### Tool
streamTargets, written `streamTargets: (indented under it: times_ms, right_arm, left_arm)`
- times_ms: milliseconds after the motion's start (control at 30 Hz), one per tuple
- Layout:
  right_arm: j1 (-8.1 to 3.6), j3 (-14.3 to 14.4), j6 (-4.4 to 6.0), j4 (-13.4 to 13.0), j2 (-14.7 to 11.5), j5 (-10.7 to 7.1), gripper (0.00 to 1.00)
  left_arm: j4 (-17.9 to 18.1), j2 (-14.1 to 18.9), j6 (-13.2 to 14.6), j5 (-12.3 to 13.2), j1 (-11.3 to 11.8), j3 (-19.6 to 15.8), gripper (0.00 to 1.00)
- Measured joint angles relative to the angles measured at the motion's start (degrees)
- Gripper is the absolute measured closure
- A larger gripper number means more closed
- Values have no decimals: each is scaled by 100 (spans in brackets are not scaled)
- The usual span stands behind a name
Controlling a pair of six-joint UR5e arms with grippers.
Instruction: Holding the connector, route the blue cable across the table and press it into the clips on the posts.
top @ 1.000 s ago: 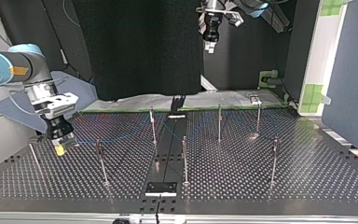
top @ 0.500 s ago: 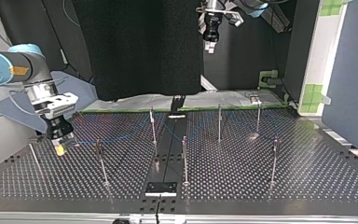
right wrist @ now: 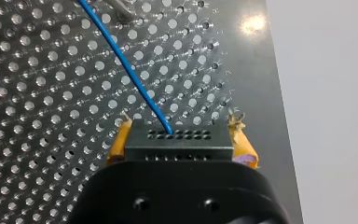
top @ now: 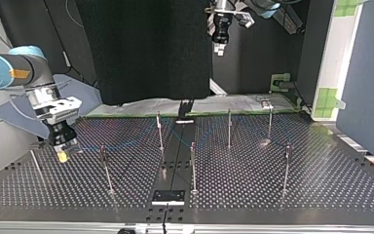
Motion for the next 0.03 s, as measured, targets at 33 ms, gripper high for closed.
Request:
streamTargets:
  times_ms: [33]
  right_arm:
    - [0, 0, 0, 0, 0, 0, 100]
  left_arm:
    - [0, 0, 0, 0, 0, 0, 0]
